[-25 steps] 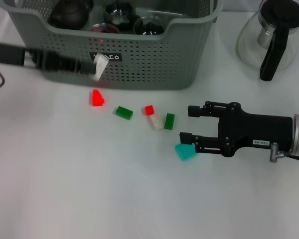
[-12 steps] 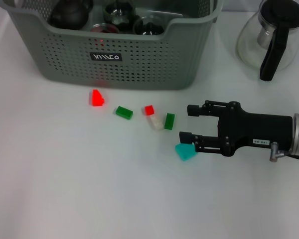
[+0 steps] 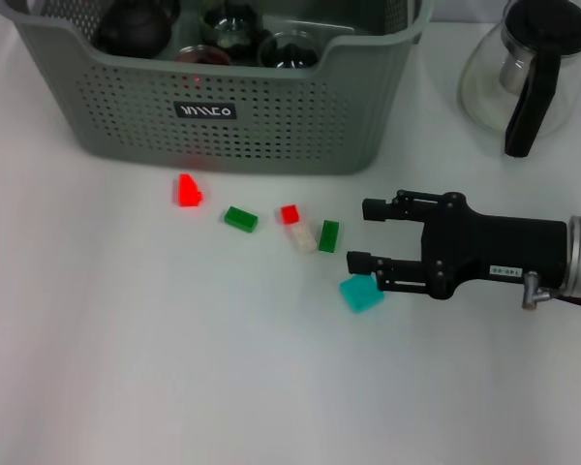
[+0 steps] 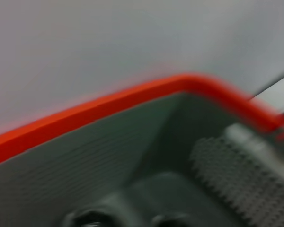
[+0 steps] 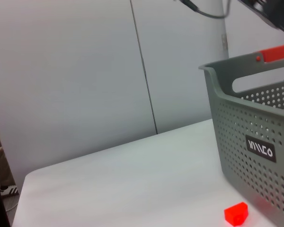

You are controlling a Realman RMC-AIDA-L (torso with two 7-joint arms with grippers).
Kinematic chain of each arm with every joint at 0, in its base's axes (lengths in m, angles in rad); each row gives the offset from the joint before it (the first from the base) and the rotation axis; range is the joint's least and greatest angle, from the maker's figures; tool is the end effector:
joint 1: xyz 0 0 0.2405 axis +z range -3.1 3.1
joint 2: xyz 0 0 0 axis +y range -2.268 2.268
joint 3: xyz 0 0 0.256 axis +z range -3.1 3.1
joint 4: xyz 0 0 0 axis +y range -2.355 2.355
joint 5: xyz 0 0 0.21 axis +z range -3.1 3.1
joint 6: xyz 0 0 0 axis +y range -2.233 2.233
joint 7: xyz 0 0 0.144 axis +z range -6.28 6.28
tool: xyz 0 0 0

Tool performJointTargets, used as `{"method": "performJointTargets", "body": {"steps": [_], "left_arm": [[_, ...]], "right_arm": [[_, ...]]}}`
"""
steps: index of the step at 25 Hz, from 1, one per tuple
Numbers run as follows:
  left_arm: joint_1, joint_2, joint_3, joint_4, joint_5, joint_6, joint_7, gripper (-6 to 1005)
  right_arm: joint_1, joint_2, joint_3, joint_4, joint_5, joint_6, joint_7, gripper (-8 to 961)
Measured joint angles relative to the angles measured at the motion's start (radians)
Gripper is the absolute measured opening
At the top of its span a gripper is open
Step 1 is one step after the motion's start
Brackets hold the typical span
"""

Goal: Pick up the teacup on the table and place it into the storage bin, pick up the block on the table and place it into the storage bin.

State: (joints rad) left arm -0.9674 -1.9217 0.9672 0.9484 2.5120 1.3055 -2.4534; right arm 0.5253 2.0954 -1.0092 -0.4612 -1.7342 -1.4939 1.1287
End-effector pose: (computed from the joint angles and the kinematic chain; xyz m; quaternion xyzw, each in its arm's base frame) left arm -0.1336 0.4728 0.0806 -0.8968 -0.3391 0.0037 0.2841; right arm 0.2429 0.3038 -0.0602 -0.9493 0.1414 0.2719 0.0696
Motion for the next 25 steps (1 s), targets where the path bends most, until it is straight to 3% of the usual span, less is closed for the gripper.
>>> {"method": "performJointTargets", "body": {"steps": [2,3,7,13,17,20,23,25], "left_arm": [[-0.033,-0.039,0.009,-0.046,0.116,-0.079,-0.015,104],[-0.053,-0.069,0.012,-0.078,0.212,-0.138,-0.034,104],[-0.065,-0.113,0.014,-0.093,0.327,-0.202,-0.07,104],[-0.06,-0.117,-0.075,-0.054,0.292,-0.154,-0.077,123],[0.006,-0.112,-0.233,0.038,0.047,-0.032,0.027,197],[0.097,-0.102,-0.342,0.08,-0.227,0.066,0.118,253],[0.218,-0.084,-0.456,0.03,-0.608,0.198,0.263,369],[0.297,-0.057,-0.485,-0.074,-0.84,0.31,0.366,447]], "right_arm": [[0.002,0.0,0.0,0.0,0.0,0.001,0.001,746],[0.003,0.0,0.0,0.0,0.0,0.001,0.001,746],[0.003,0.0,0.0,0.004,0.001,0.004,-0.001,745],[0.0,0.0,0.0,0.006,0.001,0.005,-0.004,745],[-0.002,0.0,0.0,0.007,0.002,0.006,-0.004,745],[-0.005,0.0,0.0,0.007,0.003,0.003,-0.004,745],[-0.007,0.0,0.0,0.007,0.004,0.001,-0.004,744],[-0.008,0.0,0.0,0.007,0.005,0.001,-0.004,744]]}}
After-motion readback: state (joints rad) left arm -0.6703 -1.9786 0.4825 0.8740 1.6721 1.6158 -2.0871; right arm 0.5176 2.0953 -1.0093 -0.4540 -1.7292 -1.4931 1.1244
